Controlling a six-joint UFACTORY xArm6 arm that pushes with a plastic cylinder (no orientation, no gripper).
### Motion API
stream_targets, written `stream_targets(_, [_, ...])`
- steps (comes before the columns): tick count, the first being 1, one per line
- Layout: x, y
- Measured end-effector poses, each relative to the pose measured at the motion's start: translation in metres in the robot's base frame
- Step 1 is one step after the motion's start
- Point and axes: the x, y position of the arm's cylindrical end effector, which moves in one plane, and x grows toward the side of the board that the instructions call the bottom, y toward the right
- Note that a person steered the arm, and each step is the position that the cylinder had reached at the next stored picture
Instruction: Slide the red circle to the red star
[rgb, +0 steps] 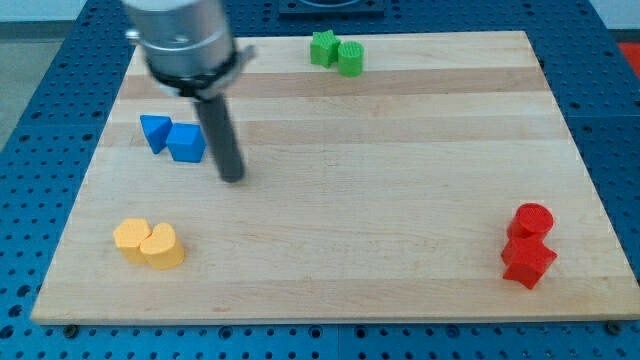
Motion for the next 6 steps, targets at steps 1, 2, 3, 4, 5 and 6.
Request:
stream_targets(1, [-0.014,0.050])
stream_targets(2, [-0.054,0.054])
stream_targets(3, [-0.098,0.039])
stream_targets(4, [-0.142,0.018])
stream_targets(5, [-0.184,0.002])
stream_targets(6, [-0.223,-0.002])
